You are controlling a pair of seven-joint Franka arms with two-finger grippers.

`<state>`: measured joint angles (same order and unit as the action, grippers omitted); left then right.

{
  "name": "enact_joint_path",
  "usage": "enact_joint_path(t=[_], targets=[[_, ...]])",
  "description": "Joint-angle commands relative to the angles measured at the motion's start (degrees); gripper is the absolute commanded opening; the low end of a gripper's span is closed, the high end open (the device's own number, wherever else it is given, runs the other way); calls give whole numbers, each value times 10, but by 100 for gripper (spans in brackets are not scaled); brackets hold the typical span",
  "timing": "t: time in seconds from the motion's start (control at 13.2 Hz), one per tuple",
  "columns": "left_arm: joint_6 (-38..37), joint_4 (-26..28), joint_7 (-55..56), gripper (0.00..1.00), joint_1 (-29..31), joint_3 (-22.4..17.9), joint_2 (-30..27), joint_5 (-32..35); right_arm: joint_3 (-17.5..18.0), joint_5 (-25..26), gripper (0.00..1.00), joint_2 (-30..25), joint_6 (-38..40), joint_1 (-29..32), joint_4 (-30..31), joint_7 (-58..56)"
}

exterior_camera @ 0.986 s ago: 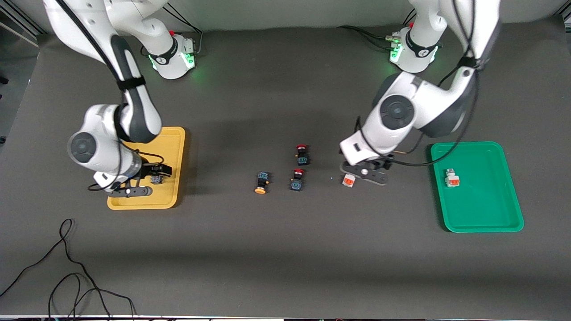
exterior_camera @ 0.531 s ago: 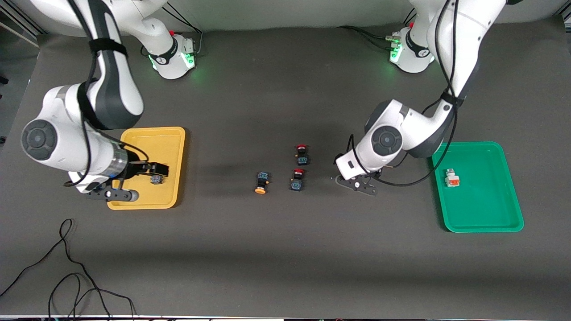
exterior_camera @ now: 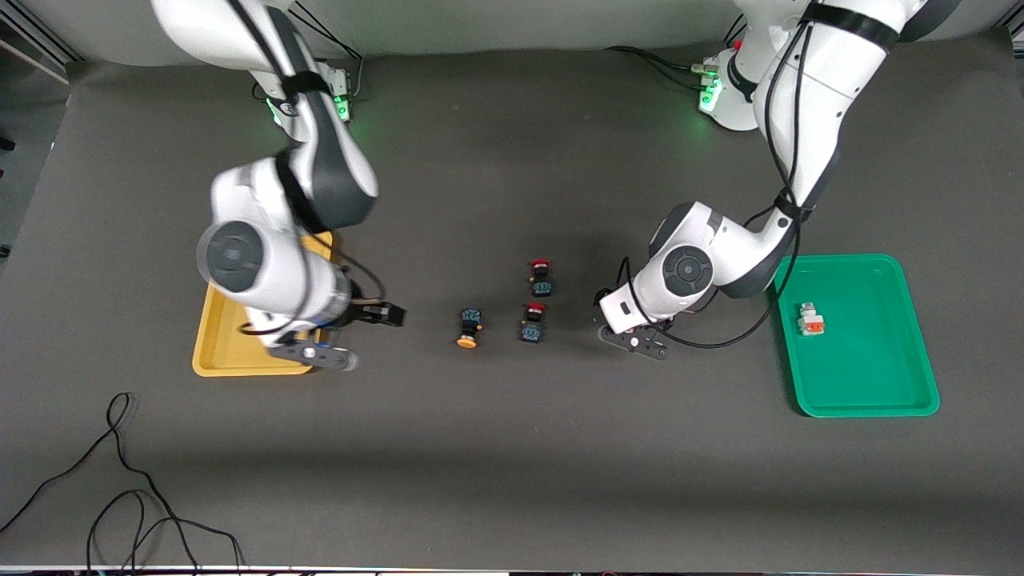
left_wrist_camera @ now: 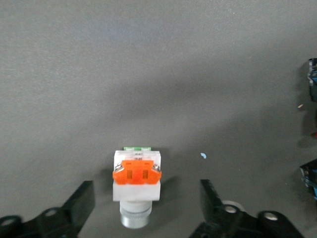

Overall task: Place green and yellow buttons in trays
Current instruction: 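Grasp another yellow button with the right gripper while the left gripper grasps white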

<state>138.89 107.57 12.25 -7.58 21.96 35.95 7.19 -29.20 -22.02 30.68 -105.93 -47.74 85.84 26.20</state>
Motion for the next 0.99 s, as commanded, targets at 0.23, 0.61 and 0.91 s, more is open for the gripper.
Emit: enact_joint_path(t=[0.23,0.61,0.91], targets=[[16,10,0,26,1,-3,-2,17,7,-43,100,105,-69,-31,-33,13],[-6,9,14,18,32,-8,-44,12,15,-44,100,162,-171,-67,-14,45],[-120,-3,127,18,42,-8,-142,9,29,-44,100,200,-228,-78,-3,58]])
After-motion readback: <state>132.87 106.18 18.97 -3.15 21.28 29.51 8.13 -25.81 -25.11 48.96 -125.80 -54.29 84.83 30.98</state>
